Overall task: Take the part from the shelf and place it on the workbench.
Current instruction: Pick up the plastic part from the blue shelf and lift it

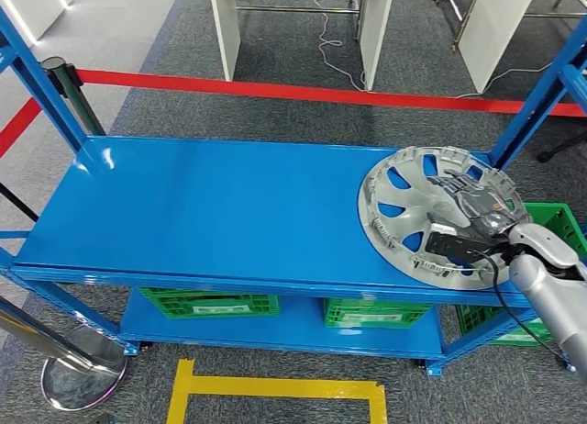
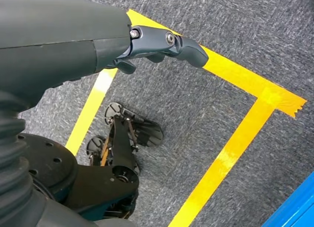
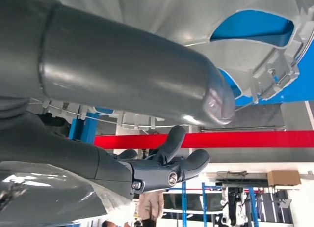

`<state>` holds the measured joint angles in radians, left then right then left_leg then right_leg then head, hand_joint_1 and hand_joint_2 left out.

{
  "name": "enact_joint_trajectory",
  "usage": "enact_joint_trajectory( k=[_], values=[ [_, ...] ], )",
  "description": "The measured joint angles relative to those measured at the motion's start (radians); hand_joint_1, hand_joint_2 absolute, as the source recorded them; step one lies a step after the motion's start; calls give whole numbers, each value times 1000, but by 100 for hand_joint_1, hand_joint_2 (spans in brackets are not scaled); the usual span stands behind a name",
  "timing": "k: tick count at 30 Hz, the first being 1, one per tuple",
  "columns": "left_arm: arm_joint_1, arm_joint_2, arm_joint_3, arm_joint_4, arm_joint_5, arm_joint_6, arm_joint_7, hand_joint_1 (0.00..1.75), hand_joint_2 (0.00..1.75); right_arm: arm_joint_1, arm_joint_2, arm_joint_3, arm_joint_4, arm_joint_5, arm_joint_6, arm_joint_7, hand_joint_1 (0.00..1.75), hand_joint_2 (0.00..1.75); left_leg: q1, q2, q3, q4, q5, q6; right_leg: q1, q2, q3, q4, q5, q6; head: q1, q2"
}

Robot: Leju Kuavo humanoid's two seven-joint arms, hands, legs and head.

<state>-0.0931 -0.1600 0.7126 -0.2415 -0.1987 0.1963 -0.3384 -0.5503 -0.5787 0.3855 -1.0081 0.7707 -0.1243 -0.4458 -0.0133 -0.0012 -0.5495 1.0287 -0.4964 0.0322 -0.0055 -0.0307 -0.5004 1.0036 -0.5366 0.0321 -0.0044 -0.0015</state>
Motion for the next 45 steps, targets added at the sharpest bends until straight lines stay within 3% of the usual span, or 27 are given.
enact_joint_trajectory(
  k=[8, 13, 18, 22, 26, 39, 45],
  values=[
    [0, 2, 0, 0, -5, 0, 0, 0, 175, -6, 3, 20, 12, -51, -2, -7, 0, 0, 0, 0, 0, 0, 0, 0, 0, 0, 0, 0, 0, 0, 0, 0],
    [-1, 2, -1, 0, -19, 0, 7, 0, 175, 27, 57, 15, -12, -99, -58, 14, 0, 0, 0, 0, 0, 0, 0, 0, 1, 0, 0, 0, 0, 0, 0, 0],
    [-2, 0, -2, 0, -20, 0, 15, 0, 175, 50, 126, 27, -30, -28, -122, 107, 0, 0, 1, 0, 0, 0, 0, 0, 1, 0, -1, 0, 0, 0, 0, 0],
    [-2, -3, -2, 0, -20, 8, 22, 0, 175, 58, 170, 38, -29, 122, -241, 259, 0, 0, 1, 0, -1, 0, 0, 0, 1, 0, -1, 0, 0, 0, 0, 0],
    [1, -5, -2, 0, -20, 9, 28, 0, 175, 78, 203, 48, -35, 233, -300, 367, 0, 0, 1, 0, -1, 0, 0, 0, 1, 0, -1, 0, 0, 0, 0, 0],
    [16, -6, 0, 0, -16, 5, 29, 0, 175, 190, 276, 31, -126, 433, -282, 553, 0, 0, 1, 0, -1, 0, 0, 0, 1, 0, -1, 0, 0, 0, 0, 0],
    [22, -7, 1, 0, -16, 4, 29, 0, 175, 244, 312, 18, -167, 443, -277, 571, 0, 0, 1, 0, -2, 0, 0, 0, 1, 0, -2, 0, -1, -1, 0, 0]
  ],
)
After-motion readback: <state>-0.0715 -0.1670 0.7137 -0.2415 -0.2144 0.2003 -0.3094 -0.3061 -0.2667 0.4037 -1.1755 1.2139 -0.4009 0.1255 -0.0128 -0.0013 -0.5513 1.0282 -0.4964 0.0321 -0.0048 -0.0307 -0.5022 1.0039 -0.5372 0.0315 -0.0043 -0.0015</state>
